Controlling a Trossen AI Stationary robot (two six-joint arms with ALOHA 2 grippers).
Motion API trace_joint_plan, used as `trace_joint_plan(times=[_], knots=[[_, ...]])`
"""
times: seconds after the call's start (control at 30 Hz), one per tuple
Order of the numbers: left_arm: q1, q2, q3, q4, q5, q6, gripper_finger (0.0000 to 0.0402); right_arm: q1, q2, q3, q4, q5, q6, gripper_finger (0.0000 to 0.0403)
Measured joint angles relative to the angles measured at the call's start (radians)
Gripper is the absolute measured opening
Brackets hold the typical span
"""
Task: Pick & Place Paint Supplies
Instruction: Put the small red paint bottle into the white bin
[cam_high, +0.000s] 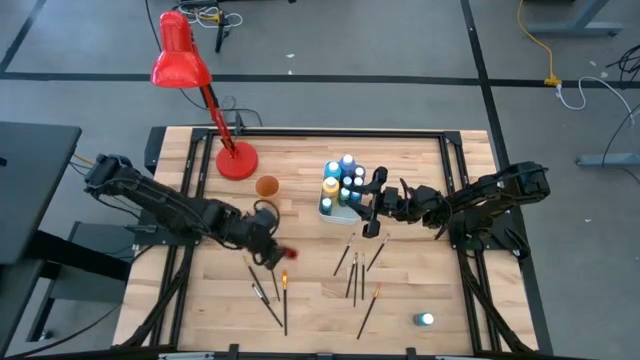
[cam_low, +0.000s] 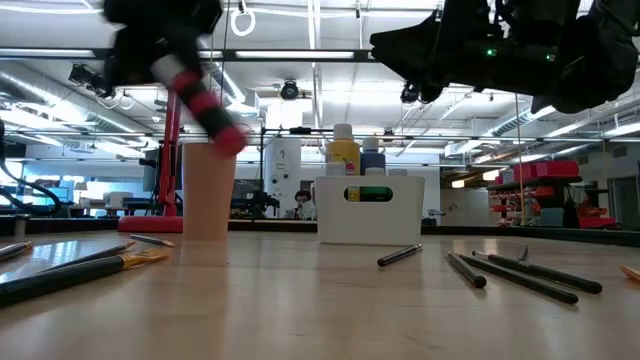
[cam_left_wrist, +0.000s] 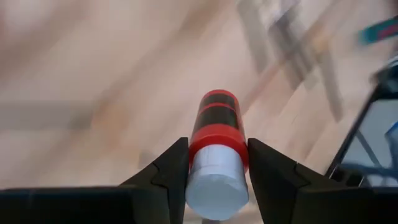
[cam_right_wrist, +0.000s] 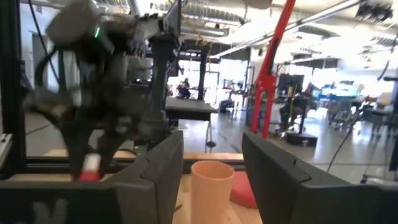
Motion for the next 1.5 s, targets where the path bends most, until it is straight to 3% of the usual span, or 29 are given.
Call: trace_joint_plan(times=[0.1, 0.3, 0.57, 0.8, 0.97, 1.03, 1.1, 1.23, 1.5], knots=[[0.038, 0.000, 0.077, 0.025, -0.092, 0.202, 0.0146, 0.000, 0.000, 0.013, -0.040, 0.000, 0.051, 0.0168], [0.143, 0.036, 0.245, 0.021, -0.131, 0.581, 0.0146, -0.011, -0.049, 0.016, -0.115, -0.009, 0.131, 0.0168], [0.270, 0.319, 0.544, -0.167, -0.148, 0.961, 0.0146, -0.046, -0.308, 0.016, -0.619, -0.007, 0.206, 0.0168], [0.362, 0.537, 0.746, -0.237, 0.021, 1.126, 0.0146, -0.066, -0.510, 0.016, -1.020, -0.006, 0.300, 0.0168], [0.402, 0.638, 0.802, -0.298, 0.047, 1.203, 0.0146, -0.067, -0.553, 0.016, -1.211, -0.006, 0.322, 0.0168], [0.407, 0.660, 0.804, -0.306, 0.102, 1.262, 0.0146, -0.068, -0.549, 0.015, -1.283, 0.000, 0.323, 0.0168], [0.401, 0.671, 0.806, -0.302, 0.123, 1.290, 0.0146, -0.068, -0.533, 0.015, -1.309, 0.015, 0.323, 0.0168], [0.404, 0.688, 0.809, -0.305, 0.062, 1.336, 0.0146, -0.068, -0.507, 0.014, -1.313, 0.003, 0.322, 0.0168], [0.426, 0.688, 0.808, -0.315, 0.088, 1.430, 0.0146, -0.068, -0.334, 0.014, -1.072, -0.020, 0.314, 0.0156]])
